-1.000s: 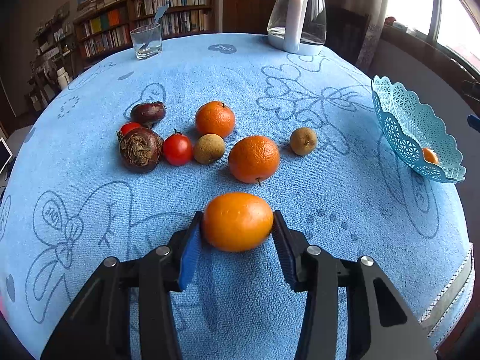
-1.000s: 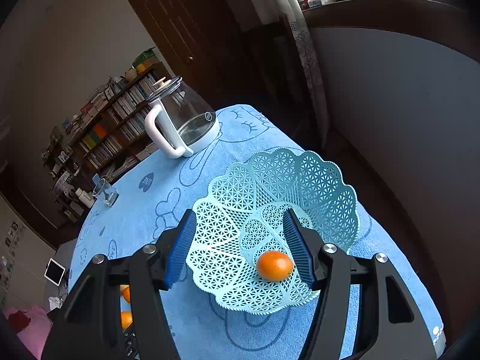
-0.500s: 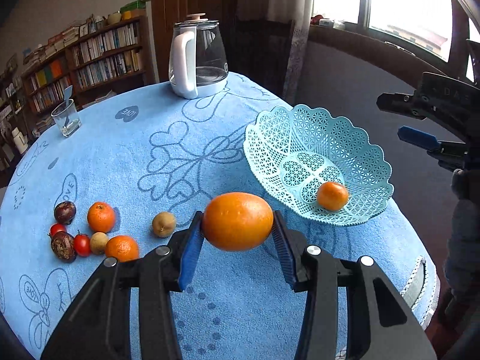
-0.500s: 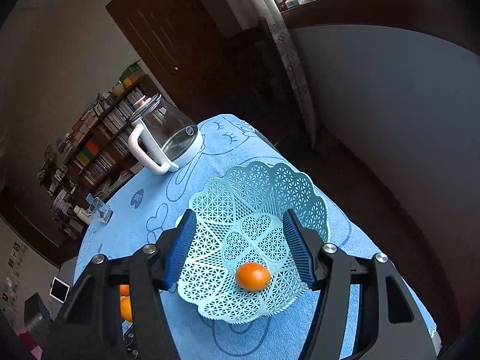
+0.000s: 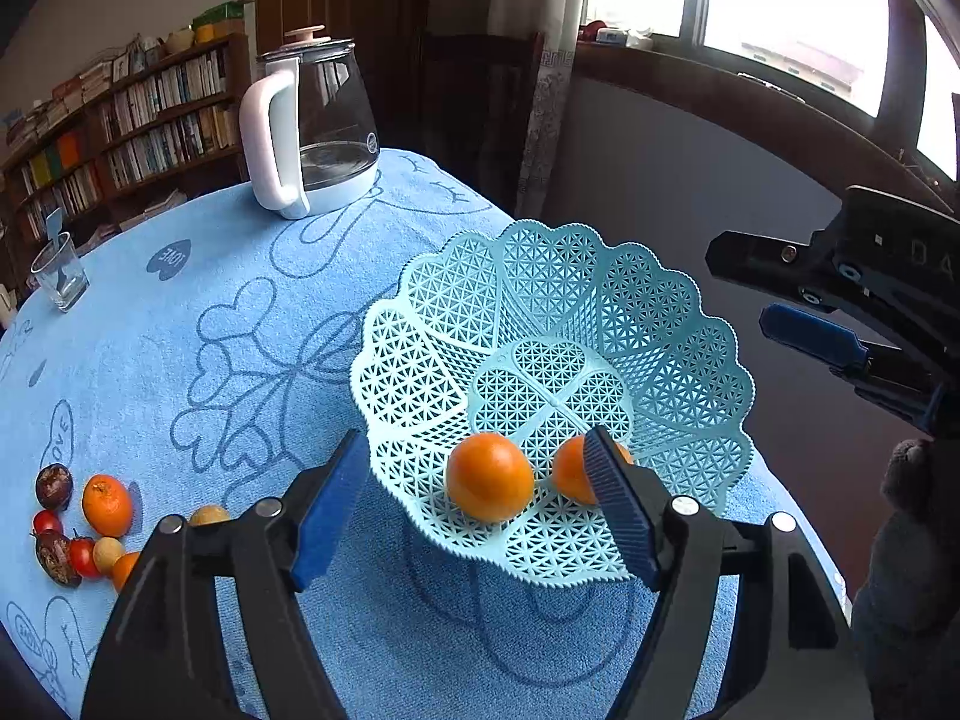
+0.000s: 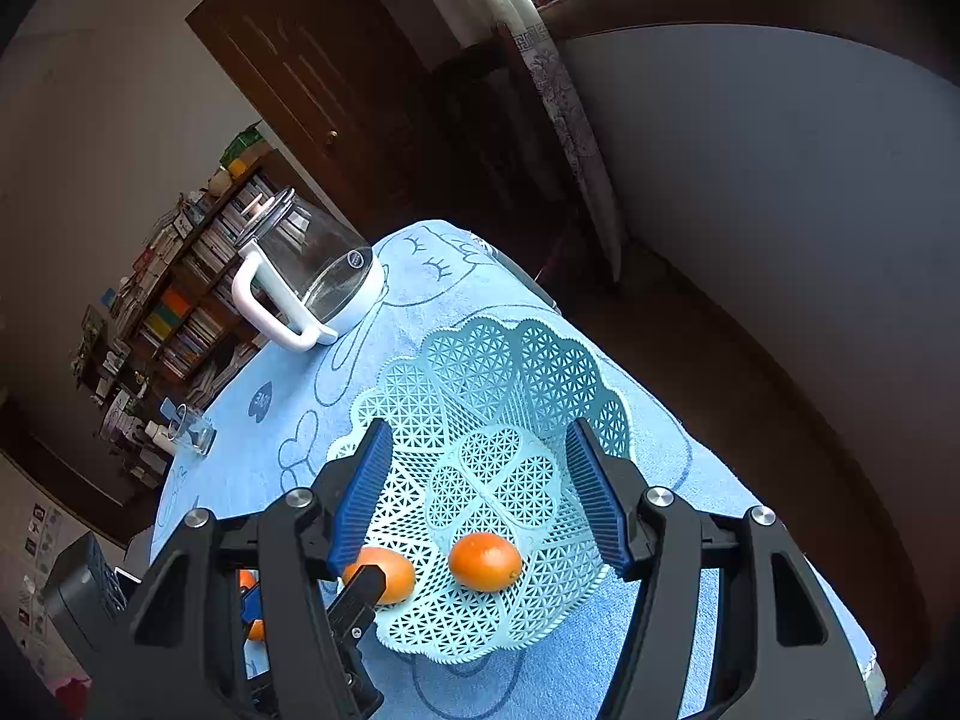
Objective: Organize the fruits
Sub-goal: 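Carry the orange into the blue basket and open the left tool, then move the left tool back toward the dark mangosteens and tomatoes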
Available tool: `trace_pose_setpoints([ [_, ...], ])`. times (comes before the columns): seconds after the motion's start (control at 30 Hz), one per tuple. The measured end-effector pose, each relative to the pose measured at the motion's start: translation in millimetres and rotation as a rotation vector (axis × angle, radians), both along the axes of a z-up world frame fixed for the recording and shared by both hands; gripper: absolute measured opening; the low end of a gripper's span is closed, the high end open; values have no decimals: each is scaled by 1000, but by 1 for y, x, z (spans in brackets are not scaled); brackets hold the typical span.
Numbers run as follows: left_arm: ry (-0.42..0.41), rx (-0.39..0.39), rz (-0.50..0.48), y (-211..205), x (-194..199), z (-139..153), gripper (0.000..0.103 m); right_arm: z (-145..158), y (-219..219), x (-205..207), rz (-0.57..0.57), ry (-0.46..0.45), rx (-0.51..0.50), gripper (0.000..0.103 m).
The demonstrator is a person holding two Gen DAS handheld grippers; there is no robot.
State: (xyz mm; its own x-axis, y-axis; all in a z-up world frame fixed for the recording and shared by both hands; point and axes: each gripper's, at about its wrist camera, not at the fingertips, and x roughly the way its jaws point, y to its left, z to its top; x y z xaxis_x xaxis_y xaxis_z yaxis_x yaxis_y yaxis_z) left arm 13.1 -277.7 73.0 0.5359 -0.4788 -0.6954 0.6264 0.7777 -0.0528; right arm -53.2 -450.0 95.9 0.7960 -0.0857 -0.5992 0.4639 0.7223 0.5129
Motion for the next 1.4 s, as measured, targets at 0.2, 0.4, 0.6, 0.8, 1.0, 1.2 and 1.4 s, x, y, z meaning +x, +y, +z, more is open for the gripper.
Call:
trace_pose_setpoints([
  [0.2,-31,-19,46,21,-2,10,81,2,0,-2,-3,-6,-1,62],
  [0.4,-37,-31,86,39,-5,13,85,6,4,-4,1,-23,-5,65],
  [0.6,-39,-29,109,50,-12,11,90,9,9,-5,13,-38,-6,68],
  [0.8,-54,-34,150,66,-15,15,92,15,25,-2,65,-76,-21,78],
  [1.0,-60,-48,205,89,-14,22,92,19,41,-2,117,-124,-25,80],
  [1.2,-77,-58,269,119,-12,29,92,25,61,-1,178,-162,-59,80],
  [1.4,-93,-67,349,156,-6,37,92,29,84,4,238,-173,-105,80],
])
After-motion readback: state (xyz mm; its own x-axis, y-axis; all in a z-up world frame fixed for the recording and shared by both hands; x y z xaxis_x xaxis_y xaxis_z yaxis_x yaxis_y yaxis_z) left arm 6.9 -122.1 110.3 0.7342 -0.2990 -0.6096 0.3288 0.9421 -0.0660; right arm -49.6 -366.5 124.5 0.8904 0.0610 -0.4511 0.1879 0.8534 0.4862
